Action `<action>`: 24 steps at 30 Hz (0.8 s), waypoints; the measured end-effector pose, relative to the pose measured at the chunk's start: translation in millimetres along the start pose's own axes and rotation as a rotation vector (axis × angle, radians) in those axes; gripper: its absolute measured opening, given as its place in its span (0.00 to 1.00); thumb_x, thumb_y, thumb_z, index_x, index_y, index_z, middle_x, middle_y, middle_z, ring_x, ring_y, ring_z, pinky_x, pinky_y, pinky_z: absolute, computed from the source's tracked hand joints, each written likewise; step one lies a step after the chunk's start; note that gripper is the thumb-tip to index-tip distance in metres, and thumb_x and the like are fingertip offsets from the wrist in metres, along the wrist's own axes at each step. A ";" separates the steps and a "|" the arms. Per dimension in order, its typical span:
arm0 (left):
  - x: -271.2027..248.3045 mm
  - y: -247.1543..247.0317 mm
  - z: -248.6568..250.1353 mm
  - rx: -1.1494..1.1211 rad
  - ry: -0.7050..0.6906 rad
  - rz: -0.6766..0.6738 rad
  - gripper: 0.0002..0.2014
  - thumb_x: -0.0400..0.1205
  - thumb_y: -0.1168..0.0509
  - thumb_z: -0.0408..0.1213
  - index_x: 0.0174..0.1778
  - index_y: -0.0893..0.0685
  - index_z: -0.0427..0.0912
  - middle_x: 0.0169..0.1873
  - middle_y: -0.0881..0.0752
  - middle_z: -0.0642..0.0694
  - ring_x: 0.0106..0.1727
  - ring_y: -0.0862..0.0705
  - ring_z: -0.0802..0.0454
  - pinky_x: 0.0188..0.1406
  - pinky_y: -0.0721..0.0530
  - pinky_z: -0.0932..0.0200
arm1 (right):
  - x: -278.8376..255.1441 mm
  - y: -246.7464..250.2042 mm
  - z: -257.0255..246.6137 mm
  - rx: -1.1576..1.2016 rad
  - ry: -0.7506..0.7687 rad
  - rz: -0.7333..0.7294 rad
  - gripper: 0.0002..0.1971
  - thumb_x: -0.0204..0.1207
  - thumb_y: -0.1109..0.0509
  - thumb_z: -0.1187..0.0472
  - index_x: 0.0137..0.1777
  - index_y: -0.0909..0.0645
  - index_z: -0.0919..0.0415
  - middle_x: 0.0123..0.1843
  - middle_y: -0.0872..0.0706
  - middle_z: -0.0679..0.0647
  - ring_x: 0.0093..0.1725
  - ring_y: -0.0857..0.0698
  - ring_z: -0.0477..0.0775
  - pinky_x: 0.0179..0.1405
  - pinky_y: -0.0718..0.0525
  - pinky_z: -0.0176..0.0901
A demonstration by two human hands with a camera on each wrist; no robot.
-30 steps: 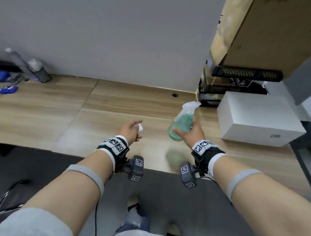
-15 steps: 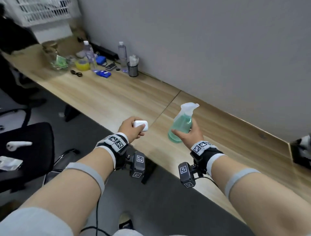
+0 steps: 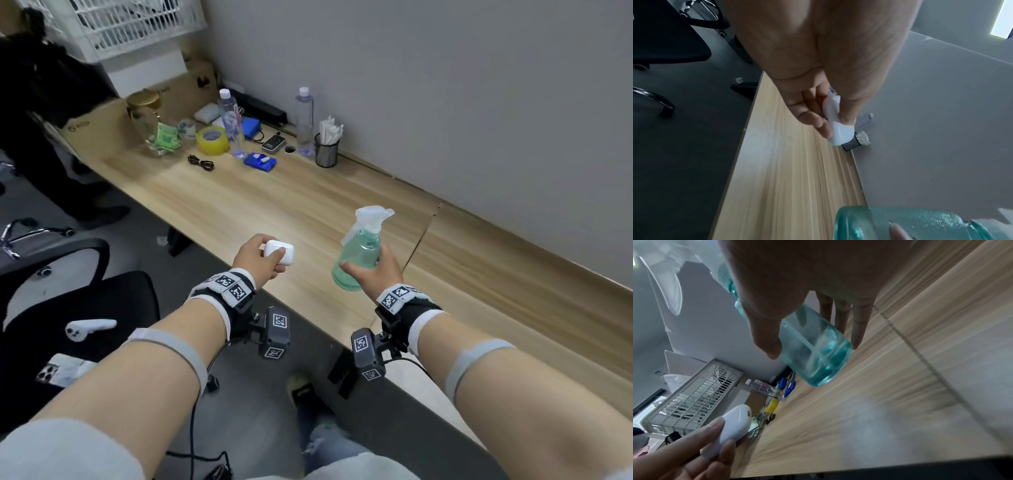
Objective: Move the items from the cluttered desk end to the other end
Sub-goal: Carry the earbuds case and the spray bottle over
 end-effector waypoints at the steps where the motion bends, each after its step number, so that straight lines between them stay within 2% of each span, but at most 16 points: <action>1: 15.4 5.3 -0.1 -0.005 -0.001 -0.002 0.06 0.85 0.35 0.36 0.57 0.20 0.45 0.45 0.12 0.38 0.33 0.11 0.49 0.27 0.19 0.63 | 13.7 -10.7 -1.8 -0.007 -0.003 -0.003 0.33 0.60 0.16 0.47 0.65 0.22 0.50 0.58 0.13 0.49 0.58 0.14 0.53 0.63 0.15 0.57; 6: 103.3 35.3 -0.4 0.012 0.030 -0.002 0.07 0.87 0.39 0.34 0.59 0.19 0.46 0.45 0.15 0.39 0.33 0.12 0.46 0.29 0.19 0.60 | 93.5 -68.9 -15.5 -0.011 -0.018 -0.011 0.37 0.56 0.18 0.42 0.66 0.24 0.49 0.59 0.14 0.49 0.59 0.15 0.54 0.62 0.16 0.58; 9: 157.6 61.4 -4.3 0.042 0.080 0.023 0.08 0.87 0.40 0.33 0.61 0.21 0.46 0.49 0.16 0.39 0.34 0.12 0.44 0.29 0.20 0.59 | 143.8 -107.2 -25.0 -0.005 -0.045 -0.020 0.36 0.57 0.16 0.45 0.65 0.23 0.51 0.58 0.14 0.50 0.58 0.15 0.54 0.61 0.15 0.56; 12: 203.3 89.4 -9.1 0.064 0.116 0.054 0.10 0.87 0.39 0.35 0.63 0.24 0.42 0.53 0.15 0.37 0.37 0.11 0.41 0.31 0.19 0.57 | 185.0 -143.6 -38.9 -0.016 -0.065 -0.046 0.35 0.60 0.15 0.49 0.67 0.23 0.53 0.60 0.14 0.52 0.60 0.15 0.56 0.61 0.17 0.51; 15: 241.2 114.3 -18.0 0.066 0.172 0.074 0.09 0.86 0.36 0.36 0.59 0.26 0.40 0.54 0.15 0.35 0.39 0.10 0.39 0.37 0.17 0.53 | 216.6 -176.2 -54.2 -0.028 -0.078 -0.066 0.34 0.62 0.15 0.51 0.68 0.24 0.53 0.62 0.14 0.53 0.61 0.16 0.57 0.62 0.18 0.49; 19: 290.2 135.2 -28.6 0.060 0.214 0.036 0.08 0.84 0.34 0.35 0.56 0.25 0.40 0.51 0.13 0.30 0.35 0.12 0.40 0.34 0.17 0.55 | 250.3 -217.9 -63.2 -0.041 -0.118 -0.103 0.34 0.63 0.15 0.53 0.68 0.26 0.50 0.59 0.14 0.49 0.59 0.15 0.56 0.61 0.18 0.47; 20: 303.2 139.5 -31.4 0.061 0.225 0.030 0.08 0.84 0.34 0.34 0.56 0.25 0.40 0.50 0.13 0.29 0.34 0.12 0.41 0.35 0.15 0.53 | 258.0 -227.8 -64.0 -0.056 -0.133 -0.112 0.34 0.63 0.16 0.53 0.69 0.26 0.50 0.59 0.14 0.49 0.58 0.14 0.56 0.60 0.18 0.46; 24: 359.0 145.9 -45.6 0.081 0.269 -0.046 0.08 0.83 0.35 0.28 0.56 0.22 0.40 0.48 0.14 0.29 0.35 0.12 0.38 0.54 0.10 0.39 | 286.3 -259.6 -66.3 -0.115 -0.197 -0.109 0.37 0.65 0.17 0.53 0.73 0.29 0.50 0.57 0.17 0.46 0.54 0.18 0.52 0.57 0.21 0.41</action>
Point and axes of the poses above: each hand's wrist, its own x-axis towards the middle knuckle, its own y-axis out of the back of the hand, z = x × y, the point moved 9 cm from there along x, towards the middle knuckle
